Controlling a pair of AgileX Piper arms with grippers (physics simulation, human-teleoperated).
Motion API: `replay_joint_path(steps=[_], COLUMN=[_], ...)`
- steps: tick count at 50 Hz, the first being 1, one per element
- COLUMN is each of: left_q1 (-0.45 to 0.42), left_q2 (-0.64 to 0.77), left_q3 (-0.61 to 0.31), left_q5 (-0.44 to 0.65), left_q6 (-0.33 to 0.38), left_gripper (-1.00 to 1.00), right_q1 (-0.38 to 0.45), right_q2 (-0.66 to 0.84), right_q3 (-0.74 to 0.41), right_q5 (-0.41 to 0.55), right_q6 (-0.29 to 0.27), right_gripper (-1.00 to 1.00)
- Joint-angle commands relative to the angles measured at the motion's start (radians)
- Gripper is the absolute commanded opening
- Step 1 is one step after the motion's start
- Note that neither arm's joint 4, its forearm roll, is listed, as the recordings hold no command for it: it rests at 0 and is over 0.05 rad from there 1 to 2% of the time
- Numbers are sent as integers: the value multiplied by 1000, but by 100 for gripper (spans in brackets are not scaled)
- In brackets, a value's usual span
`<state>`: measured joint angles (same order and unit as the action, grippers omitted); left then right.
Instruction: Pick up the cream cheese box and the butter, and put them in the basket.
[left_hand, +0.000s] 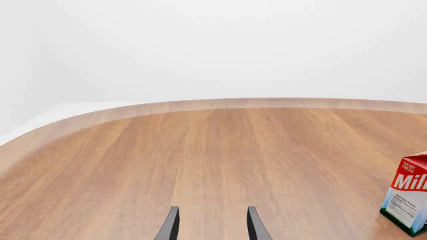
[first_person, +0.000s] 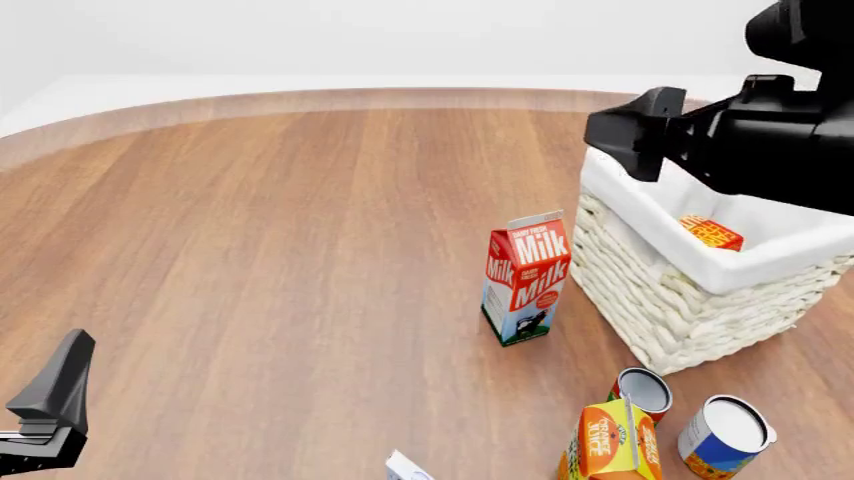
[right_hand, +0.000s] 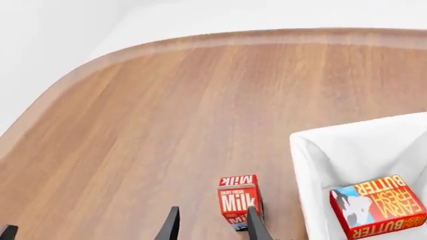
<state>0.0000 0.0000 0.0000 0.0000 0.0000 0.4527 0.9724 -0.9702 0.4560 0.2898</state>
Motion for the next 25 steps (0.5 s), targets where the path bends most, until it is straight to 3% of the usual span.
replay_joint_path(steps=[1, 25], left_q1=[0, 0], left_q2=[0, 0], left_q3=[0, 0], left_q5=[0, 0], left_q6=[0, 0], left_gripper=[100, 100], right_q1=[102, 295], right_q2=[2, 60], right_q3=[-20, -21], right_q5=[40, 52], right_q6=[-31, -81], right_gripper=[100, 100])
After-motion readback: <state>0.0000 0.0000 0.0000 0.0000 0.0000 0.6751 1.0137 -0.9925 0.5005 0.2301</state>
